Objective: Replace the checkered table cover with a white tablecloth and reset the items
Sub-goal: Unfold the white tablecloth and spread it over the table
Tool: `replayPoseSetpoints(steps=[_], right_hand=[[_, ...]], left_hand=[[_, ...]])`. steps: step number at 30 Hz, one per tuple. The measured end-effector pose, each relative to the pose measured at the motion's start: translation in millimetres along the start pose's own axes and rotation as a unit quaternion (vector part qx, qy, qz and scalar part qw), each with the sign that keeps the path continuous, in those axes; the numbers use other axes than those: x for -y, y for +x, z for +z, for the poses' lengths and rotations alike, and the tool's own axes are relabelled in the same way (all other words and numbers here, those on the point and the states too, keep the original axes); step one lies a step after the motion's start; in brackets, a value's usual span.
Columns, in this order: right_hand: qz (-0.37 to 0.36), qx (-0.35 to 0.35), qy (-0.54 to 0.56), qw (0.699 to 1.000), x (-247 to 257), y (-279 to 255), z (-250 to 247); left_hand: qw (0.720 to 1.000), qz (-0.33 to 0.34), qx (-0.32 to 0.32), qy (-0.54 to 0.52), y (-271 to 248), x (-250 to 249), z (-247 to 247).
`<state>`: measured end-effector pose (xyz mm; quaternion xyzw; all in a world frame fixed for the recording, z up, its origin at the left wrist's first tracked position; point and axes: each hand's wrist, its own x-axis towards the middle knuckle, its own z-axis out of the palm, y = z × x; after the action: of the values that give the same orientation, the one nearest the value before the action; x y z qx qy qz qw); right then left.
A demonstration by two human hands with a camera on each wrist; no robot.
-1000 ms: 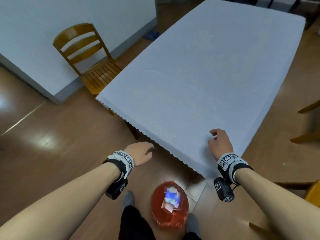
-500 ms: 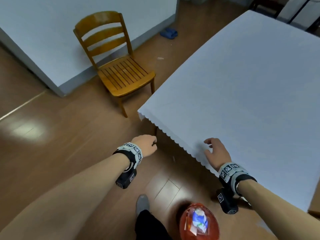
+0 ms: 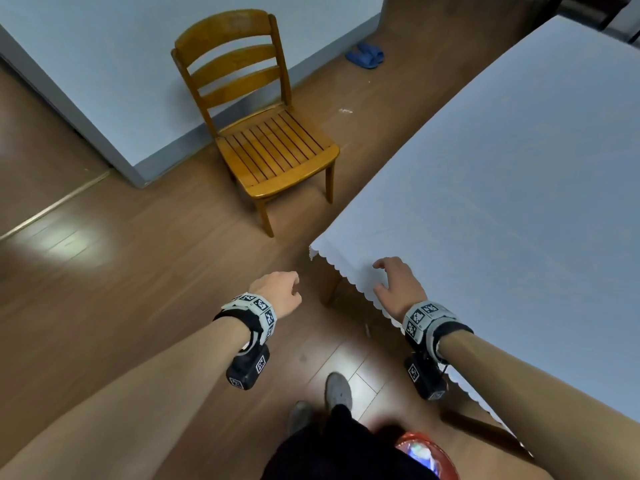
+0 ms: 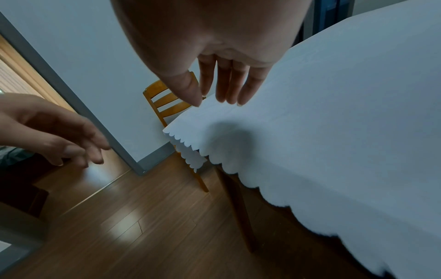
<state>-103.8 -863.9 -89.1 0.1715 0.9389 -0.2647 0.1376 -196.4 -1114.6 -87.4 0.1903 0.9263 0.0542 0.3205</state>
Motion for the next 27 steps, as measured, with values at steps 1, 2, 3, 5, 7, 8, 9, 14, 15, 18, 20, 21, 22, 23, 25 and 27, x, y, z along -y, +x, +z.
replayPoseSetpoints(steps=[1,2,3,5,7,8,9,14,15,18,20,21,22,23,25,27], right_hand=[[-0.004,-0.001,-0.001,1.000,0.1,11.7,2.9],[-0.014,-0.005,-0.002,1.000,-0.3,23.4,6.1],[-0.027,-0.009,-0.002,1.000,-1.3,35.5,8.8],[-0.051,-0.019,-0.011,0.998,-4.2,63.1,13.5],[-0.071,-0.032,-0.034,0.996,-6.4,80.5,14.7],[-0.077,-0.036,-0.044,0.995,-9.4,88.9,15.7],[-0.083,-0.038,-0.052,0.994,-12.8,95.4,16.3],[-0.083,-0.052,-0.060,0.993,-28.3,107.3,27.1],[-0.083,-0.057,-0.066,0.993,-30.5,107.0,31.1],[-0.075,-0.067,-0.077,0.992,-30.0,107.9,42.3],[-0.054,-0.069,-0.080,0.993,-24.6,106.4,45.8],[-0.044,-0.073,-0.082,0.993,-20.5,104.9,47.5],[-0.037,-0.077,-0.082,0.993,-15.7,103.6,49.5],[-0.030,-0.081,-0.080,0.993,-10.1,102.9,51.1],[-0.019,-0.085,-0.076,0.993,1.6,104.5,55.6],[-0.013,-0.088,-0.080,0.993,13.5,108.2,61.8]], left_hand=[[1.000,0.000,-0.002,0.000,8.4,-1.1,-1.4],[1.000,0.000,-0.005,-0.002,18.3,-2.6,-2.1],[1.000,-0.001,-0.010,-0.004,29.0,-4.2,-2.5],[1.000,-0.004,-0.021,-0.003,56.1,-6.5,-3.6],[1.000,-0.001,-0.030,-0.001,77.4,-10.9,-3.4],[0.999,0.002,-0.033,-0.003,89.7,-13.9,-1.6],[0.999,0.008,-0.036,-0.006,101.7,-16.6,0.1],[0.999,0.033,-0.037,0.003,148.3,-22.4,-0.7],[0.998,0.042,-0.039,0.019,153.2,-22.3,-2.8],[0.994,0.070,-0.037,0.073,158.1,-14.1,-8.1],[0.992,0.092,-0.036,0.080,158.3,-4.2,-7.7],[0.991,0.102,-0.039,0.077,158.7,0.9,-7.7],[0.990,0.110,-0.039,0.075,160.2,5.2,-8.5],[0.989,0.118,-0.039,0.077,162.4,8.1,-10.0],[0.986,0.137,-0.036,0.093,167.0,10.7,-14.3],[0.982,0.151,-0.031,0.110,169.9,12.5,-18.4]])
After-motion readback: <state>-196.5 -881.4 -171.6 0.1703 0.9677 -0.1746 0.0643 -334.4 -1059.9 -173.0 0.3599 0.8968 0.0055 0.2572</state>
